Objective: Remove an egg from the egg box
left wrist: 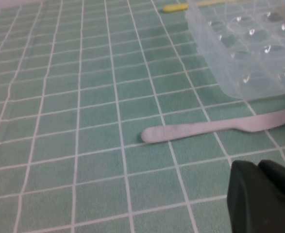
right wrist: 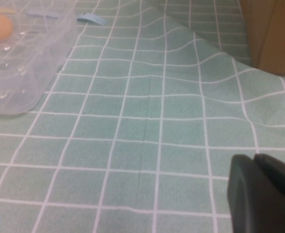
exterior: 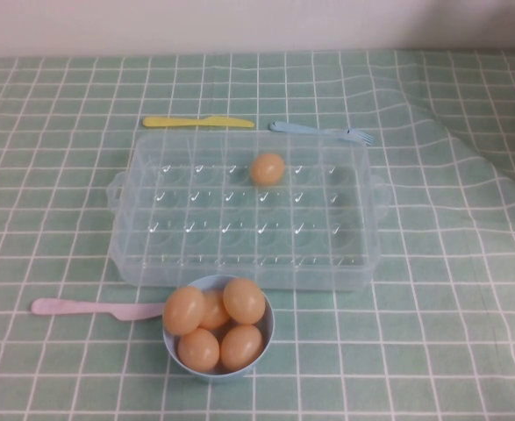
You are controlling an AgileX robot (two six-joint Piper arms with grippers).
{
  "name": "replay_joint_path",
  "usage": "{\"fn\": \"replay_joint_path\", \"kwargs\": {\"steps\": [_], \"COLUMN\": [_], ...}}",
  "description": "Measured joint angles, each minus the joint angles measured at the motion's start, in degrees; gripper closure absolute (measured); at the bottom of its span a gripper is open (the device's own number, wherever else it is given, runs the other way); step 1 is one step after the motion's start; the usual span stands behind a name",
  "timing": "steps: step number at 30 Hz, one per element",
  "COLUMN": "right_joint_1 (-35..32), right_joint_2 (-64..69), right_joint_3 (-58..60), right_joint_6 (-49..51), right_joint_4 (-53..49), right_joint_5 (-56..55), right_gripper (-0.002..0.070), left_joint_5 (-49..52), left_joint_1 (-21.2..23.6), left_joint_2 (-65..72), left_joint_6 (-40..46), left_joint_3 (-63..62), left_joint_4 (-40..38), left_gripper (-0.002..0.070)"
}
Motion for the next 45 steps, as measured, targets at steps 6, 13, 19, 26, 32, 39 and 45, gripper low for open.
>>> {"fn": "replay_joint_path", "kwargs": {"steps": [6,13,19,26,32,39,45], "right_joint_1": [0.00,0.00,0.00,0.00,0.00,0.00,0.00], "right_joint_2": [0.00,0.00,0.00,0.00,0.00,0.00,0.00], "right_joint_3": [0.00,0.00,0.00,0.00,0.00,0.00,0.00], "right_joint_6": [0.00,0.00,0.00,0.00,0.00,0.00,0.00], "right_joint_4": [0.00,0.00,0.00,0.00,0.00,0.00,0.00], "right_joint_5": [0.00,0.00,0.00,0.00,0.00,0.00,0.00], "right_gripper": [0.0694,0.0694,0.0694,0.0694,0.0694,0.0694,0.0694], "left_joint_5": [1.35,1.35,1.35,1.35,1.35,1.35,1.35], "left_joint_1": [0.00,0.00,0.00,0.00,0.00,0.00,0.00], "left_joint_2": [0.00,0.00,0.00,0.00,0.00,0.00,0.00], "left_joint_6": [0.00,0.00,0.00,0.00,0.00,0.00,0.00], "left_joint_3": [0.00,0.00,0.00,0.00,0.00,0.00,0.00], "left_joint_4": [0.21,0.21,0.21,0.21,0.34,0.34,0.34], "left_gripper": [0.0678,0.0678,0.0678,0.0678,0.0678,0.0678,0.0678]}}
